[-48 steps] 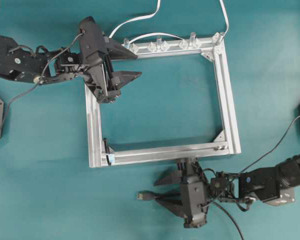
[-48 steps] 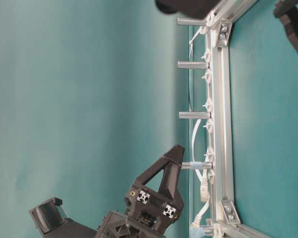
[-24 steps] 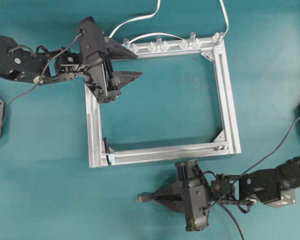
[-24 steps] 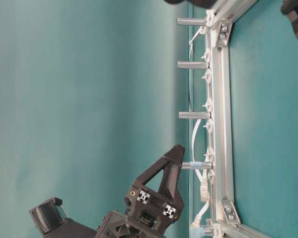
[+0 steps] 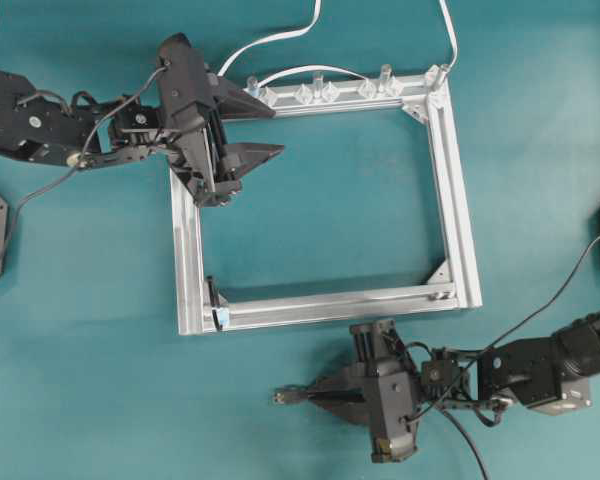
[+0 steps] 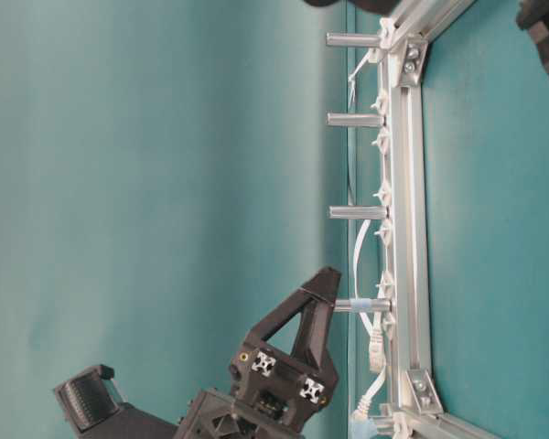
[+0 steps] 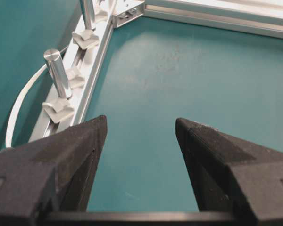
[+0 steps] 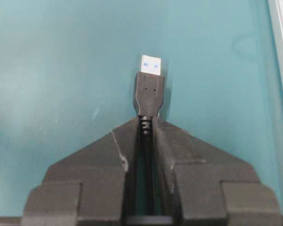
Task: Insert the wire through the string loop located on the left side.
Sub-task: 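Grasp the black USB cable near its plug with the right gripper, then lift the cable and carry it toward the frame's lower-right corner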
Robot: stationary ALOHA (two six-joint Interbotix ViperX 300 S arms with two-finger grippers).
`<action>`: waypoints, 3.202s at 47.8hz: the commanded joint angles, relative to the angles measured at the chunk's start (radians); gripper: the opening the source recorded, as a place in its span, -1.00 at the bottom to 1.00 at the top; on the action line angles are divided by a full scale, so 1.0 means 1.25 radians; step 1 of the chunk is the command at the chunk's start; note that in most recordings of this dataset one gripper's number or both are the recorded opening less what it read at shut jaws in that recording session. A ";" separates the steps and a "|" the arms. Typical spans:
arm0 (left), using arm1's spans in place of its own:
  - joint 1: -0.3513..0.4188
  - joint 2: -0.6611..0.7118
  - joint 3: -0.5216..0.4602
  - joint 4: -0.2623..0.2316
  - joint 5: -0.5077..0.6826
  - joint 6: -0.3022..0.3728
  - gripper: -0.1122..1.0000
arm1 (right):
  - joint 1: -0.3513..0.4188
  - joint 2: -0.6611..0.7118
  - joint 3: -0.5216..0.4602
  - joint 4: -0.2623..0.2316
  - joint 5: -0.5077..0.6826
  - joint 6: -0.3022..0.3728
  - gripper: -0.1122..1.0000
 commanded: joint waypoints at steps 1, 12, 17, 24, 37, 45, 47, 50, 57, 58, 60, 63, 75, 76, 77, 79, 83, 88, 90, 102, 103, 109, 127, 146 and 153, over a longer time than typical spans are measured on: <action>-0.001 -0.032 -0.005 0.002 -0.002 0.006 0.40 | -0.001 -0.015 -0.006 -0.001 0.005 -0.001 -0.60; -0.001 -0.069 0.018 0.002 0.009 0.006 0.40 | -0.001 -0.029 -0.002 -0.001 0.013 -0.001 -0.60; -0.002 -0.085 0.028 0.002 0.020 0.005 0.40 | -0.001 -0.053 0.002 -0.001 0.021 -0.005 -0.60; -0.011 -0.104 0.034 0.002 0.034 0.006 0.40 | -0.001 -0.090 0.013 -0.001 0.029 -0.006 -0.60; -0.029 -0.117 0.039 0.002 0.052 0.005 0.40 | -0.029 -0.168 0.013 0.001 0.099 -0.102 -0.60; -0.044 -0.117 0.039 0.002 0.056 0.005 0.40 | -0.061 -0.206 0.016 0.001 0.120 -0.137 -0.60; -0.048 -0.117 0.039 0.002 0.059 0.005 0.40 | -0.067 -0.215 0.017 0.001 0.125 -0.142 -0.61; -0.053 -0.118 0.039 0.002 0.065 0.005 0.40 | -0.079 -0.228 0.020 0.001 0.134 -0.156 -0.61; -0.061 -0.124 0.040 0.002 0.081 0.005 0.40 | -0.096 -0.252 0.026 0.001 0.158 -0.172 -0.60; -0.061 -0.125 0.042 0.002 0.082 0.005 0.40 | -0.097 -0.254 0.027 0.001 0.160 -0.173 -0.60; -0.063 -0.128 0.043 0.002 0.086 0.005 0.40 | -0.099 -0.258 0.029 0.001 0.162 -0.173 -0.60; -0.064 -0.133 0.047 0.002 0.090 0.005 0.40 | -0.101 -0.261 0.033 0.001 0.163 -0.173 -0.60; -0.069 -0.150 0.060 0.002 0.092 0.004 0.40 | -0.101 -0.265 0.036 0.001 0.168 -0.173 -0.60; -0.069 -0.151 0.061 0.002 0.092 0.004 0.40 | -0.102 -0.265 0.036 0.001 0.167 -0.173 -0.60; -0.070 -0.152 0.063 0.002 0.091 0.004 0.40 | -0.101 -0.265 0.036 0.001 0.167 -0.173 -0.60; -0.070 -0.152 0.064 0.002 0.092 0.004 0.40 | -0.101 -0.265 0.036 0.001 0.167 -0.173 -0.60; -0.072 -0.153 0.064 0.002 0.092 0.004 0.40 | -0.102 -0.265 0.036 0.001 0.168 -0.173 -0.60; -0.075 -0.153 0.064 0.002 0.092 0.004 0.40 | -0.107 -0.265 0.037 0.001 0.168 -0.173 -0.60; -0.076 -0.153 0.064 0.002 0.092 0.004 0.40 | -0.112 -0.265 0.038 0.001 0.167 -0.174 -0.60; -0.088 -0.155 0.064 0.002 0.102 0.004 0.40 | -0.150 -0.265 0.049 -0.001 0.168 -0.178 -0.61; -0.090 -0.155 0.064 0.002 0.104 0.004 0.40 | -0.153 -0.265 0.049 -0.001 0.168 -0.179 -0.60; -0.103 -0.155 0.064 0.002 0.118 0.004 0.40 | -0.171 -0.265 0.050 -0.001 0.173 -0.190 -0.60; -0.133 -0.155 0.064 0.002 0.137 0.002 0.40 | -0.202 -0.265 0.048 -0.004 0.198 -0.229 -0.60; -0.137 -0.155 0.064 0.002 0.137 0.002 0.40 | -0.216 -0.265 0.052 -0.013 0.198 -0.233 -0.60; -0.137 -0.155 0.064 0.002 0.137 0.004 0.40 | -0.222 -0.265 0.053 -0.022 0.198 -0.234 -0.60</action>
